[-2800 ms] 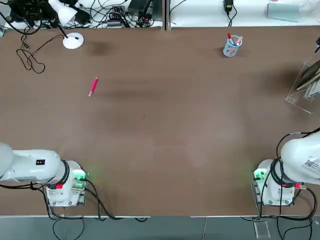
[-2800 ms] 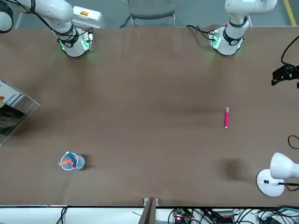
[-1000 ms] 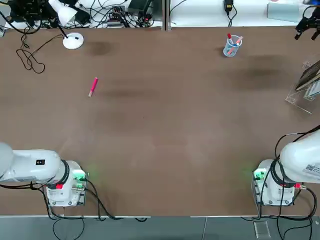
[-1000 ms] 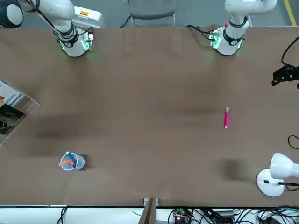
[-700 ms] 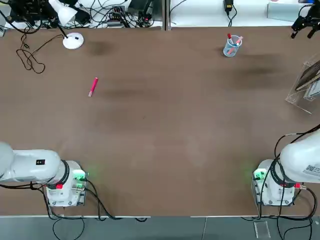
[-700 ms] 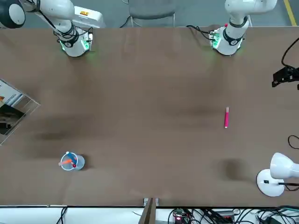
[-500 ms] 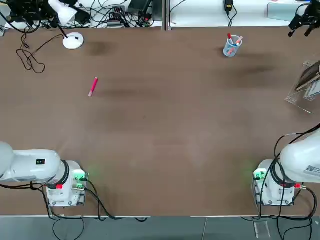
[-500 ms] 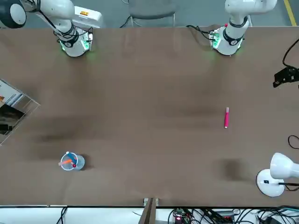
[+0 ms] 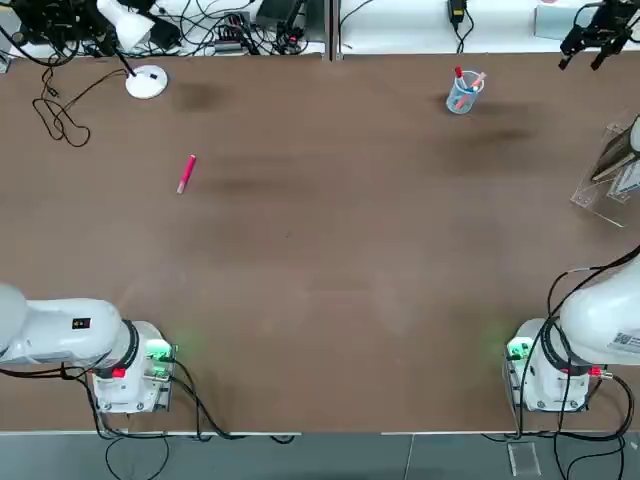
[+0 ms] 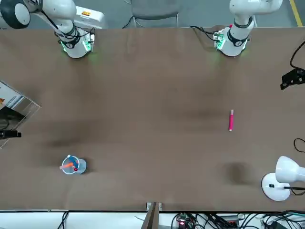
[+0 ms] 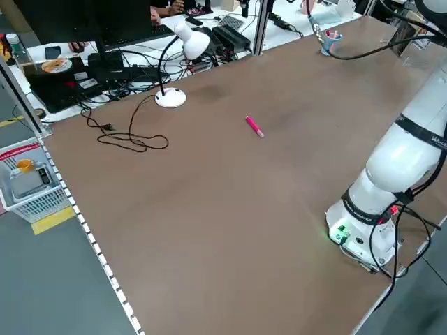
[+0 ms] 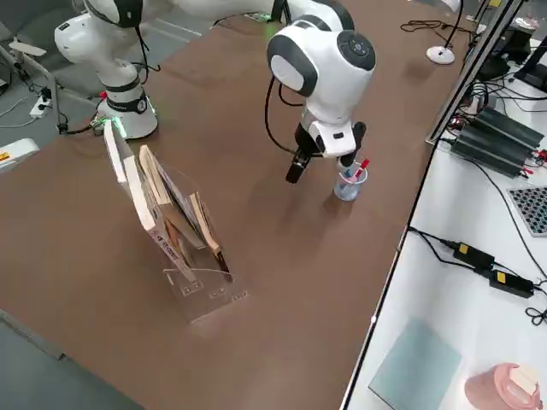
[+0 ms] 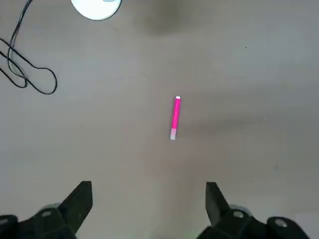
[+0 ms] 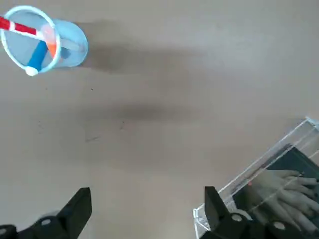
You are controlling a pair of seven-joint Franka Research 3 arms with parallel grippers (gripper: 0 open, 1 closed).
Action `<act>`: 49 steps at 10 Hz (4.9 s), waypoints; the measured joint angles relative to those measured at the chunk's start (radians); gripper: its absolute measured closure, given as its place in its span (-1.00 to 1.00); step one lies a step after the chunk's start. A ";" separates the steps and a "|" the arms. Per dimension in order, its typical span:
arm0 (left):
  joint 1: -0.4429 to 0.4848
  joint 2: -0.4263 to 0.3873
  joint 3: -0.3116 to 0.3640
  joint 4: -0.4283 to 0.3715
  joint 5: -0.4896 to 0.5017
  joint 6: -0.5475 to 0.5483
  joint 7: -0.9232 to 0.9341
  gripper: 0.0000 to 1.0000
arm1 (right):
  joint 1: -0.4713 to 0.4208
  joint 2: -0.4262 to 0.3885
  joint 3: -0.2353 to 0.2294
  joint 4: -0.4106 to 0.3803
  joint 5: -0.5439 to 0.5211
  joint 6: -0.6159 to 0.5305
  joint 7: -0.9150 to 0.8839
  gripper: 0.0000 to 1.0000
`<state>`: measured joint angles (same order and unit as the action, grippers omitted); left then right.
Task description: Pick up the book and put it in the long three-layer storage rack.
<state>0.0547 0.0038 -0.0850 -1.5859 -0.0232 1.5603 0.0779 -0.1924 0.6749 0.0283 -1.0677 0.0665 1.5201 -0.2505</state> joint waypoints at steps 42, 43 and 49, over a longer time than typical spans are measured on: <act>0.000 0.022 -0.001 0.066 -0.001 0.002 -0.001 -1.00 | 0.302 -0.647 -0.119 -0.453 -0.072 0.060 0.209 -1.00; 0.000 0.022 -0.001 0.066 -0.001 0.002 -0.001 -1.00 | 0.302 -0.647 -0.117 -0.458 -0.072 0.060 0.210 -1.00; 0.000 0.022 -0.001 0.067 -0.001 0.002 -0.001 -1.00 | 0.302 -0.647 -0.117 -0.470 -0.072 0.061 0.210 -1.00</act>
<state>0.0545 0.0259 -0.0858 -1.5194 -0.0238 1.5623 0.0767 0.1093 0.0279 -0.0883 -1.5377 -0.0053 1.5810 -0.0408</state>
